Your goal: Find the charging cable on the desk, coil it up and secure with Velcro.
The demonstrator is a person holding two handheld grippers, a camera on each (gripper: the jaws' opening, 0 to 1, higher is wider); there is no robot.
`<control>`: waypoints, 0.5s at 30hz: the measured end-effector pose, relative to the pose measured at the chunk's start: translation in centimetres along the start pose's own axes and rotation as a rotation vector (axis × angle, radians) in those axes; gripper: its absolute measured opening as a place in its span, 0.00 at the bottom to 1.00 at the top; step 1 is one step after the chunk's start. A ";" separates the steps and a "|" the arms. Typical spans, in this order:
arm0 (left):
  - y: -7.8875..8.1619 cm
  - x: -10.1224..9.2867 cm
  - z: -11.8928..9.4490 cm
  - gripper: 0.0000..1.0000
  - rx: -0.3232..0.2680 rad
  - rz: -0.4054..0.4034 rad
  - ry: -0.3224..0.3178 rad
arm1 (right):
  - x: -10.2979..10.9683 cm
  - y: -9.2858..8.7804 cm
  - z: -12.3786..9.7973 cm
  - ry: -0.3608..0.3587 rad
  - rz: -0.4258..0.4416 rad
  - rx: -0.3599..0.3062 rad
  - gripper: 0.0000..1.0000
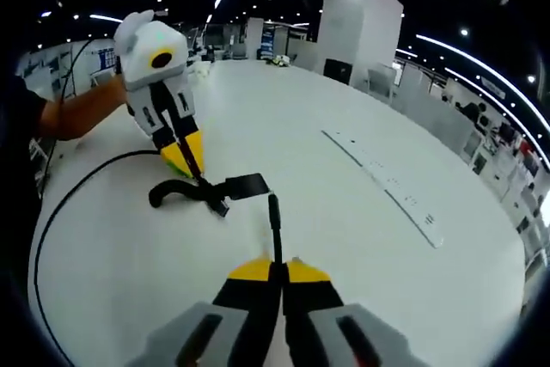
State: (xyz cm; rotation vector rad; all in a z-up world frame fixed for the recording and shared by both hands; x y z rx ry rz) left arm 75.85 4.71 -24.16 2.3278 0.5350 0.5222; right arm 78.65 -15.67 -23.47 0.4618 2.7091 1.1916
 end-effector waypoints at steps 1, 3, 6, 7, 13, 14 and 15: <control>0.0 0.0 0.0 0.04 0.000 0.003 -0.002 | 0.1 0.2 0.1 0.007 -0.013 0.002 0.05; -0.1 -0.1 0.0 0.04 0.000 0.016 -0.011 | 0.3 0.7 0.5 0.017 -0.030 0.006 0.05; -0.1 -0.1 0.1 0.04 -0.008 0.034 -0.028 | 0.3 1.4 1.0 0.033 -0.050 0.011 0.05; -0.1 -0.2 0.1 0.04 -0.014 0.040 -0.034 | 0.3 1.5 1.1 0.036 -0.055 0.012 0.05; 0.0 -0.5 0.4 0.04 -0.018 0.062 -0.058 | 0.5 2.9 2.6 0.060 -0.103 0.045 0.05; 0.1 -0.5 0.4 0.04 -0.018 0.066 -0.062 | 0.6 3.0 2.8 0.064 -0.109 0.050 0.05; 0.1 -0.5 0.4 0.04 -0.017 0.069 -0.064 | 0.6 3.2 3.0 0.067 -0.115 0.054 0.05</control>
Point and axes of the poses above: the point that each gripper's makers call its tool centre point, and the gripper's own axes: z roughly forward along the fingers, x roughly to its left, y roughly out of its top, the point moved 7 cm from there along -z, roughly backward along the fingers, and after that the axes turned 12 degrees about y, right-handed, at the moved point
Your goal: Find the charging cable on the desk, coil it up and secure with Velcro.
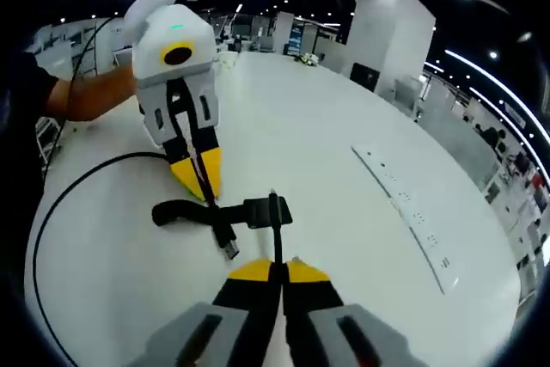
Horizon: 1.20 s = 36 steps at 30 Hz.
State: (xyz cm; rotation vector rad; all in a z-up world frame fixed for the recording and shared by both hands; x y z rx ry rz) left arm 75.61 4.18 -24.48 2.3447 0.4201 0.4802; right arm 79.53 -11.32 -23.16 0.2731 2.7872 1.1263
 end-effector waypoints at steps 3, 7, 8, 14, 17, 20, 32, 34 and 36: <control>0.2 -0.1 0.2 0.04 0.000 0.012 -0.009 | 0.1 0.4 0.5 0.011 -0.010 0.004 0.05; 0.4 -0.3 0.4 0.04 -0.002 0.014 -0.019 | 0.1 1.0 1.3 0.029 -0.021 0.013 0.05; 0.4 -0.3 0.4 0.04 0.000 0.012 -0.017 | 0.2 1.1 1.6 0.037 -0.024 0.016 0.05; 0.5 -0.5 0.5 0.04 0.012 0.020 -0.014 | 0.7 1.8 2.8 0.064 -0.050 0.043 0.05; 0.6 -0.4 0.5 0.04 0.020 0.024 -0.011 | 0.9 1.9 3.1 0.075 -0.055 0.047 0.05; 0.7 -0.2 0.4 0.04 0.019 0.021 -0.006 | 1.1 2.1 3.4 0.084 -0.063 0.052 0.05; 0.4 0.3 0.2 0.05 0.007 -0.011 0.003 | 1.4 2.4 3.7 0.095 -0.074 0.057 0.05; 0.4 0.4 0.2 0.05 0.008 -0.014 0.010 | 1.4 2.4 3.7 0.093 -0.076 0.062 0.05; 0.5 0.4 0.1 0.06 0.008 -0.020 0.012 | 1.4 2.4 3.6 0.091 -0.078 0.066 0.05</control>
Point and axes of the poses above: the point that each gripper's makers call its tool centre point, and the gripper's own axes: z roughly forward along the fingers, x roughly to its left, y roughly out of its top, the point moved 7 cm from there along -z, roughly backward along the fingers, and after that the axes turned 12 degrees about y, right-handed, at the moved point
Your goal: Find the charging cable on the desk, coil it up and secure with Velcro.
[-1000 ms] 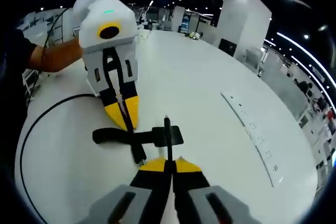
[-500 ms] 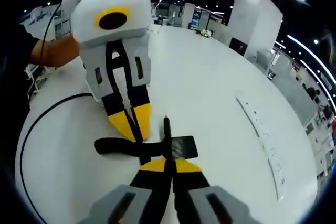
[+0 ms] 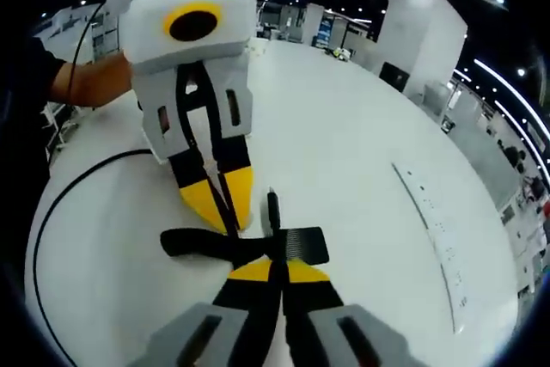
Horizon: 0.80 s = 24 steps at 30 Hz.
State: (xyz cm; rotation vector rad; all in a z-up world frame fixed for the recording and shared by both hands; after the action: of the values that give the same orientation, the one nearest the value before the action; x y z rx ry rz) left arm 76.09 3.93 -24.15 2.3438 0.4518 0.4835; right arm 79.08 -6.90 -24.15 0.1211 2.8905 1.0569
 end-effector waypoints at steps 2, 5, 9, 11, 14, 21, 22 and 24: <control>0.0 0.0 -0.1 0.07 -0.001 -0.003 0.006 | 0.1 0.0 -0.1 0.000 0.000 0.002 0.05; 0.2 0.2 -0.6 0.10 -0.019 -0.015 0.014 | 0.1 -0.1 -0.1 0.002 -0.002 0.006 0.05; 0.1 0.5 -0.9 0.10 -0.021 -0.019 0.027 | 0.1 -0.1 -0.1 0.002 -0.001 0.006 0.05; 0.0 0.7 -1.3 0.11 -0.030 -0.030 0.034 | 0.0 -0.1 -0.1 0.003 -0.004 0.007 0.05; 0.1 1.2 -1.7 0.11 -0.057 -0.044 0.057 | 0.0 -0.1 0.1 0.002 -0.013 0.017 0.05; 0.5 2.8 -1.7 0.10 -0.109 -0.057 0.120 | 0.2 -0.1 0.3 0.011 -0.024 0.031 0.05; 0.5 2.9 -1.4 0.10 -0.101 -0.049 0.118 | 0.2 -0.1 0.3 0.013 -0.025 0.032 0.05; 0.4 3.0 -0.7 0.09 -0.085 -0.033 0.114 | 0.3 -0.2 0.3 0.017 -0.028 0.034 0.05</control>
State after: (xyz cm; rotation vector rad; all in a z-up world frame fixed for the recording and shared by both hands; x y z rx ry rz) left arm 78.46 5.40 -22.77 2.2318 0.5120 0.6116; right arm 78.77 -6.80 -24.49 0.0734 2.9177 1.0093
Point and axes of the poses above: the point that each gripper's makers call its tool centre point, and the gripper's own axes: z roughly forward along the fingers, x roughly to its left, y roughly out of its top, the point moved 7 cm from there along -z, roughly backward along the fingers, and after that the axes turned 12 degrees about y, right-handed, at the moved point
